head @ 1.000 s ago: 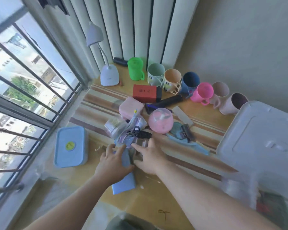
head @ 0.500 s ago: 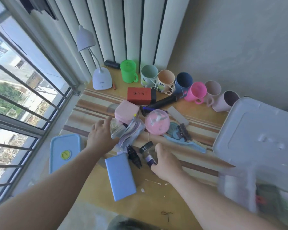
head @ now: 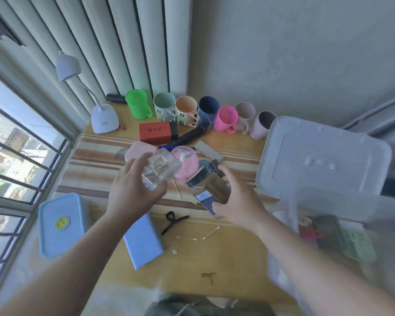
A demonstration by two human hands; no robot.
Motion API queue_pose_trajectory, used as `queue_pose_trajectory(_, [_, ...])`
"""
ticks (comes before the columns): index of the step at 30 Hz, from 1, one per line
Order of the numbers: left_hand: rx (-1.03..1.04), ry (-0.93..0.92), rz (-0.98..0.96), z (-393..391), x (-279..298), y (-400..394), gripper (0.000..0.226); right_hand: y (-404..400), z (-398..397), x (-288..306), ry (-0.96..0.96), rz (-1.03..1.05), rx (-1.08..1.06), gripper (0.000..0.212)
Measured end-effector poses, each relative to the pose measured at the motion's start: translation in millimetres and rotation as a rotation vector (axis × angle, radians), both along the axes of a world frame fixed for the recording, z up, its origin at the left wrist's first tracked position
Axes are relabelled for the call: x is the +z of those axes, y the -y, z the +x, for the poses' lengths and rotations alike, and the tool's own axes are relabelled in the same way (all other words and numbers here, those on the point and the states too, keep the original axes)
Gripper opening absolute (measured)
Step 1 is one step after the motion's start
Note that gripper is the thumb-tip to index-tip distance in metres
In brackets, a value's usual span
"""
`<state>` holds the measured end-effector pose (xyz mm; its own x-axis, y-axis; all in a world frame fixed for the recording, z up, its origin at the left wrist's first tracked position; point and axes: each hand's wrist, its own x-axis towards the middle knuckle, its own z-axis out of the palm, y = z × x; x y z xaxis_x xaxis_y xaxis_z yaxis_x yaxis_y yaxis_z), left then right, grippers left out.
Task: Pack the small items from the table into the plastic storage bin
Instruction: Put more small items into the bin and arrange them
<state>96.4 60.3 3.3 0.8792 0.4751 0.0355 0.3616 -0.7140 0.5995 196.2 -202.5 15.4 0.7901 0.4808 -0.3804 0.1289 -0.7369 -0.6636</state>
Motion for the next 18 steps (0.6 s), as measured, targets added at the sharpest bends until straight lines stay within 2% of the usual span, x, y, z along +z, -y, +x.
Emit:
queue_pose_trajectory(2, [-0.085, 0.067, -0.006, 15, 17, 37, 0.071, 27, 5, 27, 0.107, 0.042, 0.015, 0.084])
queue_pose_trajectory(5, [-0.182, 0.159, -0.051, 36, 37, 98, 0.069, 87, 13, 64, 0.278, -0.003, 0.005, 0.072])
queue_pose_trajectory(8, [-0.301, 0.183, -0.048, 52, 47, 169, 0.073, 172, 15, 82, 0.332, -0.066, -0.078, 0.074])
queue_pose_trajectory(14, [-0.581, 0.177, -0.007, 71, 45, 320, 0.076, 343, -2, 59, 0.22, -0.177, -0.178, 0.072])
queue_pose_trajectory(18, [-0.689, 0.115, 0.033, 78, 36, 400, 0.074, 416, -7, 6, 0.065, -0.431, -0.028, 0.078])
